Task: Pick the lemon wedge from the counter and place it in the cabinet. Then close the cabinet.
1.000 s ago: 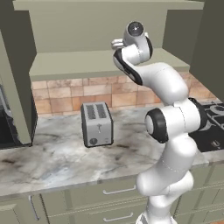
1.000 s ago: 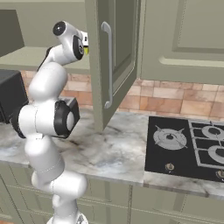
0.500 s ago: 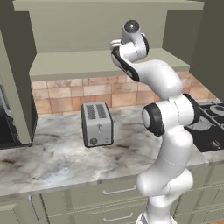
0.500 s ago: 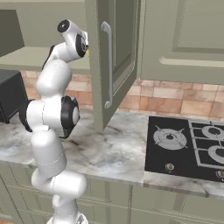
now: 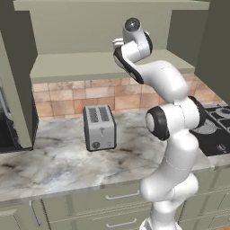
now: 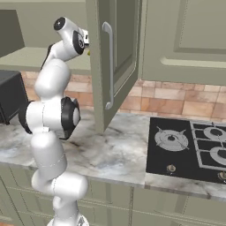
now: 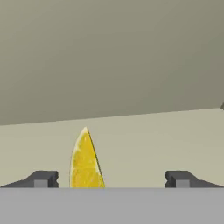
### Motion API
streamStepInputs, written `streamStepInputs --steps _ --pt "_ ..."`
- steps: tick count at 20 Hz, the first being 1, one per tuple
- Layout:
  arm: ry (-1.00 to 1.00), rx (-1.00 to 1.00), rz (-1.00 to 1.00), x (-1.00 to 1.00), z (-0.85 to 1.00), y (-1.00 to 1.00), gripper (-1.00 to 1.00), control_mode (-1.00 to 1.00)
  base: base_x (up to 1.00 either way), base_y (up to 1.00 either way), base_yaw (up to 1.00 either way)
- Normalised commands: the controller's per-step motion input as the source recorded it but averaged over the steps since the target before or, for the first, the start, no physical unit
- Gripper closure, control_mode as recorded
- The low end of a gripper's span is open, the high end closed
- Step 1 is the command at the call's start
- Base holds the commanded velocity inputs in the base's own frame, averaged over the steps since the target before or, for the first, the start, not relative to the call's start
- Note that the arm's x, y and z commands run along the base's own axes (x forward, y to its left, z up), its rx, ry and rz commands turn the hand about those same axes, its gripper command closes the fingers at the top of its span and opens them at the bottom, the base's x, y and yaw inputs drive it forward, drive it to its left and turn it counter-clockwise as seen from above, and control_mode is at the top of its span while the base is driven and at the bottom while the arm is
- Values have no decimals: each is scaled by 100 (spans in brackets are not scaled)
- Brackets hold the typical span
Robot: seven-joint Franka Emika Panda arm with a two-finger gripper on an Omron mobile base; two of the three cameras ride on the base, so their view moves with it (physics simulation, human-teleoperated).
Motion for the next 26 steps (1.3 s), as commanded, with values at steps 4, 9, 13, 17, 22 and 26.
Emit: streamStepInputs --steps 4,9,13,17,22,26 --pt "-9 0 -1 -96 7 0 -100 -100 0 0 0" --pt "0 0 0 -100 27 0 -100 -100 0 0 0" --pt "0 0 0 -100 16 -3 -100 -100 0 0 0" --pt "0 0 0 -100 15 -12 -100 -100 0 0 0" --pt "0 0 0 -100 19 -13 -100 -100 0 0 0" --pt "0 5 0 -100 38 -15 -100 -100 0 0 0"
